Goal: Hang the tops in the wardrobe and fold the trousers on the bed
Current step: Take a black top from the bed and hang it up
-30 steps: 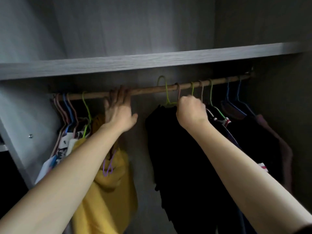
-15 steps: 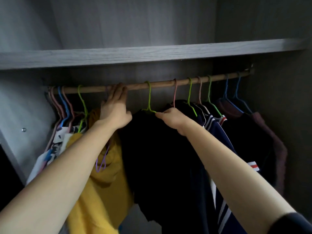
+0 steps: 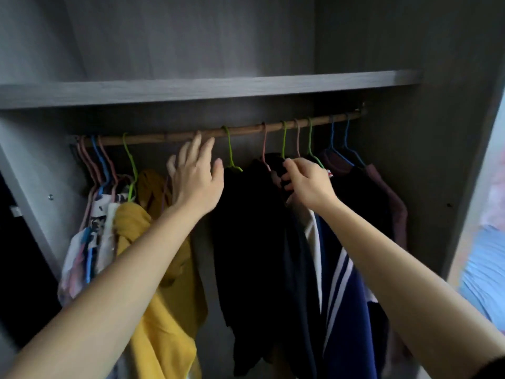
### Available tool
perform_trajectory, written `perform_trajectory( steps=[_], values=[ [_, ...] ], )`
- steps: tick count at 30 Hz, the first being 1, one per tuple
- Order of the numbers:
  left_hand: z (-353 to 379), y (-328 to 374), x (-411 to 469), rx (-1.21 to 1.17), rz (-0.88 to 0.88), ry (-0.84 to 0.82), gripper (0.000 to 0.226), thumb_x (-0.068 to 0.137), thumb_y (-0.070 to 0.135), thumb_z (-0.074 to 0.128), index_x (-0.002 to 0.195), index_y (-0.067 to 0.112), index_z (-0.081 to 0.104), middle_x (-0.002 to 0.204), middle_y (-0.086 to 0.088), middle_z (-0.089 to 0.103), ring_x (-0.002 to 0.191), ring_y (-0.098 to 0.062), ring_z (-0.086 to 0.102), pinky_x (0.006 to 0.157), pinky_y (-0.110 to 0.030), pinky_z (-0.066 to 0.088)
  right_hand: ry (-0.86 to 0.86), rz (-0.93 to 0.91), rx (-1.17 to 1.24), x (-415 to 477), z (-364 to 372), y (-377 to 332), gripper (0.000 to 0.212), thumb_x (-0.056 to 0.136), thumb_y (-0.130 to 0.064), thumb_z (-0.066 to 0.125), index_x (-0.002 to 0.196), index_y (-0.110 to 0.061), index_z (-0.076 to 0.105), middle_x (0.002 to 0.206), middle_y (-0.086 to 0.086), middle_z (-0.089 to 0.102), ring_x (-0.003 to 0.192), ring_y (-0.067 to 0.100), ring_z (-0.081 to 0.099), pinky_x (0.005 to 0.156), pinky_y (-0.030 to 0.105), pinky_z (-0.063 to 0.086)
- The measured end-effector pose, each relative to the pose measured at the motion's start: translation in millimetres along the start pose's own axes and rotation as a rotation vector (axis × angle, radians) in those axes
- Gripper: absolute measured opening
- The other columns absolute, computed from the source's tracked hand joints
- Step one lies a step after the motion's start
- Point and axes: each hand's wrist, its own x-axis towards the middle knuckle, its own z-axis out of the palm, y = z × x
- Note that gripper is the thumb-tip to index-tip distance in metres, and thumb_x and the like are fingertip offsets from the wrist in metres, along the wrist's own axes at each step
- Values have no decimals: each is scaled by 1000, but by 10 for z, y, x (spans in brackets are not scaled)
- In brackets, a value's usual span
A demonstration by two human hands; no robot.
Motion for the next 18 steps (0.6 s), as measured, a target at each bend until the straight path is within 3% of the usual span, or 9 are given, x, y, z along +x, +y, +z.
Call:
perform_trajectory(
  steps=[2,5,7,10,14,18],
  values=[
    [43,182,-366,-65,70,77,53,96,38,40,144,17,46,158,-9,33,144,-29,31,112,-53,27,105,-29,-147,-347,-192,161,32,98,-49,43,96,-27,67,84,-6,71,83,18,70,78,43,56],
    [224,492,-1003,-150,144,79,55,97,38,44,147,15,42,160,-12,27,146,-31,27,112,-53,25,273,-57,-432,-1032,-488,496,26,99,-44,43,113,-31,60,104,-9,67,92,17,66,77,35,51],
    [376,713,-1439,-243,170,12,57,98,40,42,150,14,38,162,-14,21,149,-31,20,114,-54,22,298,-40,-585,-1530,-739,726,32,99,-44,45,129,-34,51,125,-8,57,103,19,62,79,36,49],
    [560,1112,-2043,-364,185,-149,60,98,42,39,152,14,34,163,-14,16,151,-29,12,116,-57,18,230,41,-814,-2231,-1253,1037,52,99,-41,51,146,-21,43,147,7,44,127,31,51,101,43,46],
    [601,1832,-2523,-464,209,-335,62,98,42,39,152,14,33,163,-13,16,151,-29,11,117,-58,15,255,191,-1095,-3001,-2041,1216,59,99,-46,49,150,-19,37,157,14,32,135,36,41,108,49,36],
    [571,2661,-2705,-515,327,-382,62,98,46,35,154,19,30,163,-12,18,151,-28,13,117,-56,14,335,272,-1165,-3536,-2717,1341,63,98,-47,50,151,-18,33,159,17,26,142,37,33,113,51,31]
  ],
)
